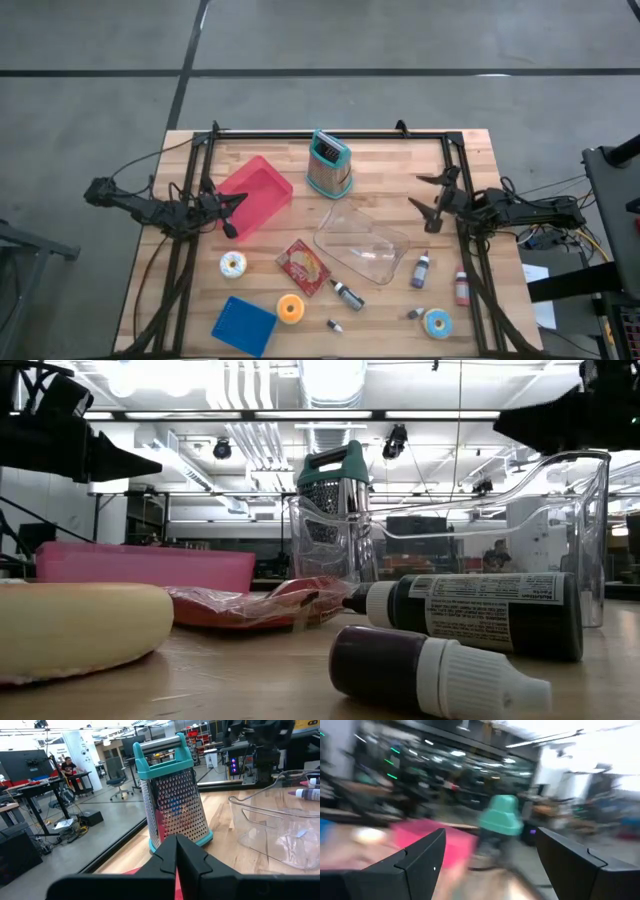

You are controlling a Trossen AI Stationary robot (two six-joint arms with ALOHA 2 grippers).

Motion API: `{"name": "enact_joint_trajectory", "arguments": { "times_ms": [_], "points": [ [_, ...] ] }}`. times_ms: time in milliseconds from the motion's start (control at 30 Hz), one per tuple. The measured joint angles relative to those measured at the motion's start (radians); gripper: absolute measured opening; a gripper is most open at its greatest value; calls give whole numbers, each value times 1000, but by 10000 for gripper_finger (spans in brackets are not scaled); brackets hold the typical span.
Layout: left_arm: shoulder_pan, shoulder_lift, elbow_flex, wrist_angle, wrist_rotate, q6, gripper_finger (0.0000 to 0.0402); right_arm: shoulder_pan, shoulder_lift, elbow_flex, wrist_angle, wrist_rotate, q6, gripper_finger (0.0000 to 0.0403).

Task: Pick & Place Food Item
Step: Put the large violet food coloring bottle into the transparent bin

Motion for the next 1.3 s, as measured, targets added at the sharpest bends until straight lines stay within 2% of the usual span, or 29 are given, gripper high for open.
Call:
{"name": "enact_joint_trajectory", "arguments": {
  "times_ms": [67,433,733,900,1033,1133,1300],
  "points": [
    [0,0,0,0,0,0,5,0,0,0,-2,-39,54,302],
    [0,0,0,0,0,0,5,0,9,0,-2,-44,167,302],
    [0,0,0,0,0,0,5,0,85,0,-13,-45,203,302],
    [0,0,0,0,0,0,5,0,150,-2,3,-44,336,302],
    [0,0,0,0,0,0,5,0,191,-2,68,-44,507,302],
    [0,0,0,0,0,0,5,0,212,-2,107,-47,537,302],
    [0,0,0,0,0,0,5,0,230,-1,125,-151,534,302]
  ]
}}
